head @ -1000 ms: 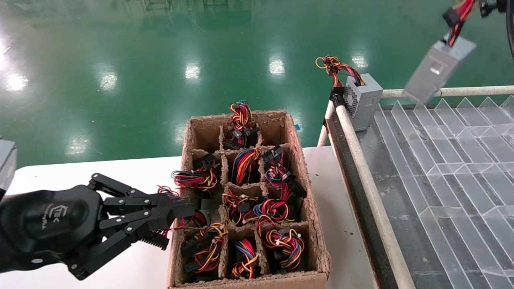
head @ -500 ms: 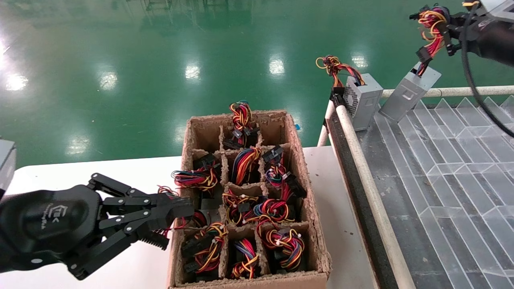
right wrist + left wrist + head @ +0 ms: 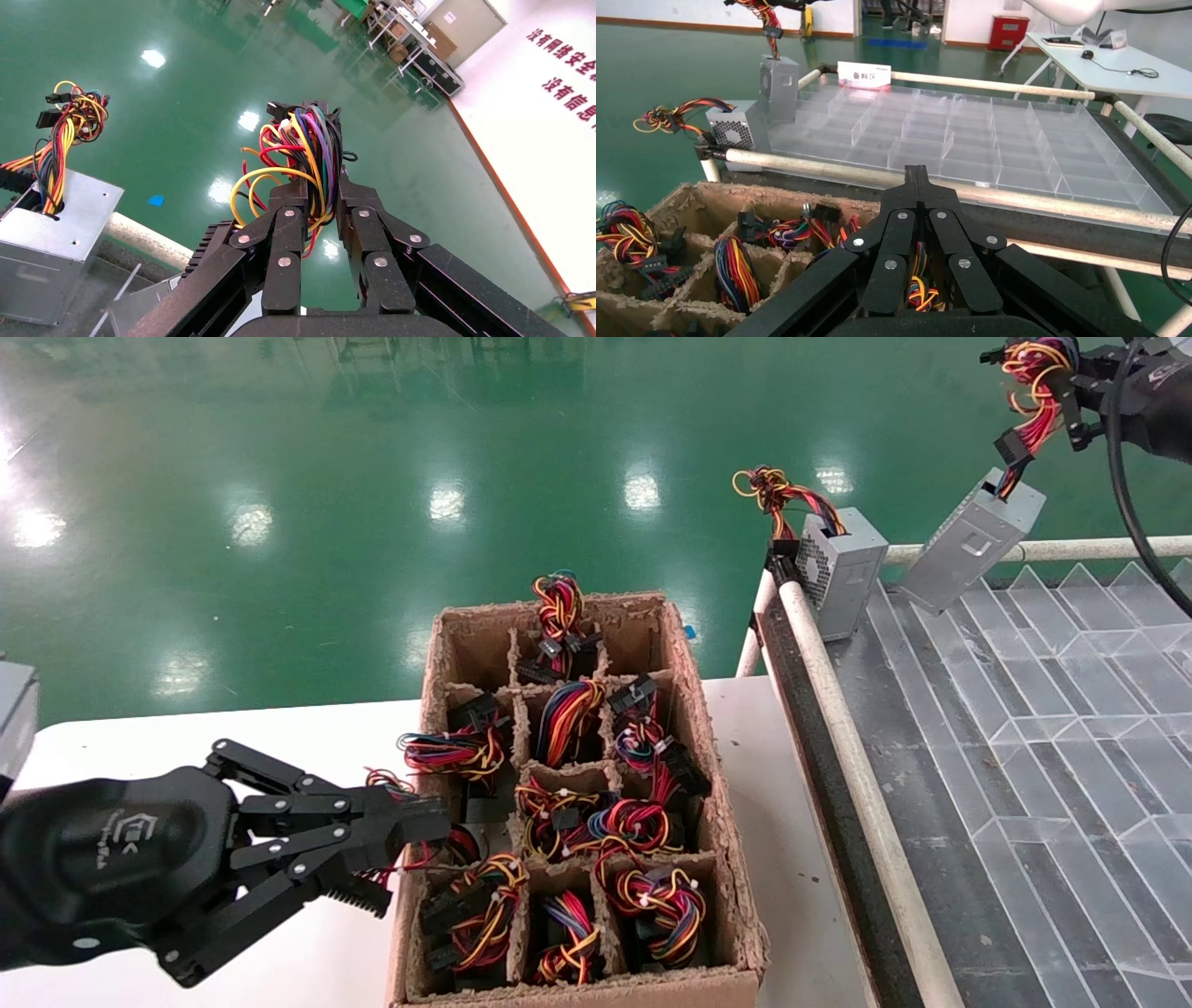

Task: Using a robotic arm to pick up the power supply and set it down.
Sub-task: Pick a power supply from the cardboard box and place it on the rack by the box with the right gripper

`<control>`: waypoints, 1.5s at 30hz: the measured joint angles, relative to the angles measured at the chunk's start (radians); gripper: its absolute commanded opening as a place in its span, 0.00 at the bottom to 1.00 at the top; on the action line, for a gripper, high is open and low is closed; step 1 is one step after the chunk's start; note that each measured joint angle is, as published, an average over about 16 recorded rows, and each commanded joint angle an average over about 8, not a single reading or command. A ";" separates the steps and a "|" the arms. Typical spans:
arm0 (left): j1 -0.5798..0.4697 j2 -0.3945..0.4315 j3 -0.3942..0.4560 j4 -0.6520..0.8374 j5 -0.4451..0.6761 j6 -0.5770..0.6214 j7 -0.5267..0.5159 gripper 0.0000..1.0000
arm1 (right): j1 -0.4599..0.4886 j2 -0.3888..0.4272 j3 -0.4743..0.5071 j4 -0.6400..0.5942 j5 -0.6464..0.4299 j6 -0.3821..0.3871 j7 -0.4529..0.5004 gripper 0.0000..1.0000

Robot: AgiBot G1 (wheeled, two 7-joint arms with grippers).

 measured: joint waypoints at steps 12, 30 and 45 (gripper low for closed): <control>0.000 0.000 0.000 0.000 0.000 0.000 0.000 0.00 | -0.006 -0.009 -0.013 0.008 -0.031 0.003 0.001 0.00; 0.000 0.000 0.000 0.000 0.000 0.000 0.000 0.00 | -0.025 0.004 -0.027 0.073 -0.098 -0.014 0.057 0.00; 0.000 0.000 0.000 0.000 0.000 0.000 0.000 0.00 | -0.063 -0.048 -0.052 0.182 -0.149 -0.052 0.139 0.00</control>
